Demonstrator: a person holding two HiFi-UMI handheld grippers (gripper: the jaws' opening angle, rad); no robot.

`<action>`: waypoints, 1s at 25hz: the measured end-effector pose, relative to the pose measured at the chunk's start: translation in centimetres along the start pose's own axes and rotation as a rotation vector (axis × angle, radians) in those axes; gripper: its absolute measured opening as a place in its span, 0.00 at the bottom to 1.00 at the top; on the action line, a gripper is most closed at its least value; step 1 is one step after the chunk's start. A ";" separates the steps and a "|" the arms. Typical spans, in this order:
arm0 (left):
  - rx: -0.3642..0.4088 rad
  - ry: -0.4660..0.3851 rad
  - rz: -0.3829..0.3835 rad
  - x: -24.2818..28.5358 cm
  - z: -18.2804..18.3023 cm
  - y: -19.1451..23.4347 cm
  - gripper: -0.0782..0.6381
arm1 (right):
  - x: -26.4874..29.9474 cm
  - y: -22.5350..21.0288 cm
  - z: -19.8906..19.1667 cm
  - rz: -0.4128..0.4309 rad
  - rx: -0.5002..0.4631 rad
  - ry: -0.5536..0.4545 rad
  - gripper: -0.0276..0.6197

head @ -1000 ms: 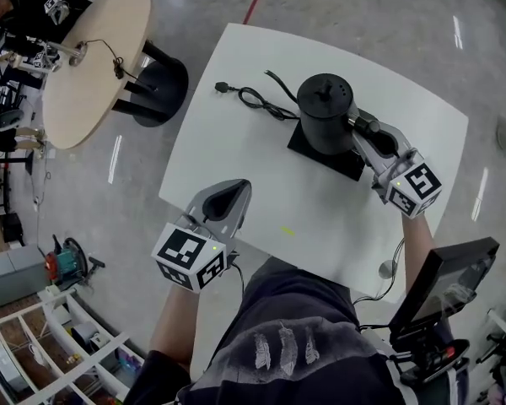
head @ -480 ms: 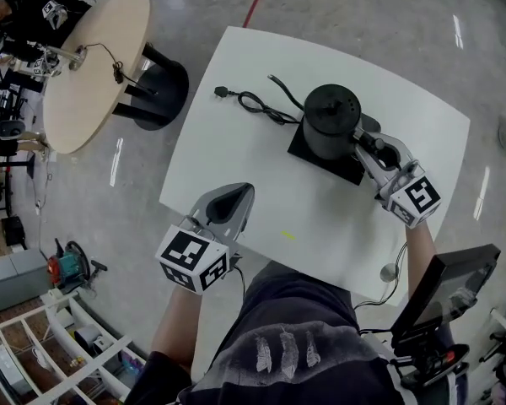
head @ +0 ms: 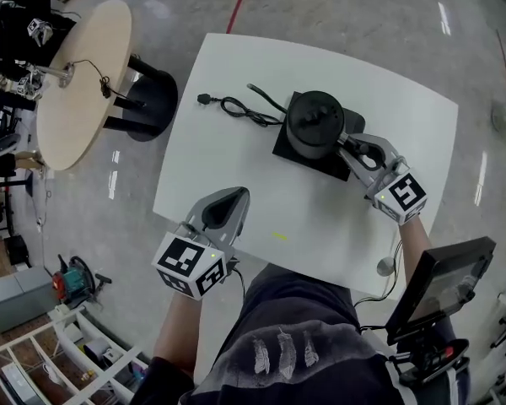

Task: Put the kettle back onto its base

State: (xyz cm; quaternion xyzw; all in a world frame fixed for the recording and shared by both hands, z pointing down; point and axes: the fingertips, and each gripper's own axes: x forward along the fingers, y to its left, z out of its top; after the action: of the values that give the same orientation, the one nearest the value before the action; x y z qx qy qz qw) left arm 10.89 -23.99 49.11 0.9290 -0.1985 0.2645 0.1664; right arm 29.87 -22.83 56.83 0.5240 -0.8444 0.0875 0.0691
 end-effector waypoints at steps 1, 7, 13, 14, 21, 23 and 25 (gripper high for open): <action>0.000 0.000 0.000 0.0 0.0 -0.1 0.11 | -0.1 0.0 0.0 -0.001 -0.001 -0.001 0.14; -0.004 -0.006 0.016 -0.2 0.4 0.0 0.11 | -0.1 -0.7 0.2 0.006 -0.006 -0.006 0.14; -0.010 -0.007 0.013 -0.5 -0.6 -0.2 0.11 | -0.4 -0.3 -0.5 0.005 0.005 0.010 0.14; -0.009 -0.009 0.011 -0.7 -0.6 -0.3 0.11 | -0.5 -0.1 -0.6 0.002 0.007 0.012 0.14; -0.002 -0.060 0.026 -2.8 0.3 1.0 0.11 | 0.5 0.2 -0.6 -0.013 0.024 0.029 0.14; -0.004 -0.066 0.031 -3.2 0.3 1.2 0.11 | 0.5 0.0 -0.8 -0.018 0.054 0.047 0.18; -0.005 -0.069 0.031 -3.3 0.3 1.2 0.11 | 0.1 -0.4 -0.8 -0.030 0.082 0.055 0.29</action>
State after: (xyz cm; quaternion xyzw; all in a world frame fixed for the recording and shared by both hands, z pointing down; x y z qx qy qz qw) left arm 7.90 -24.19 47.24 0.9340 -0.2191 0.2343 0.1574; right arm 30.17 -22.90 57.68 0.5364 -0.8299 0.1353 0.0720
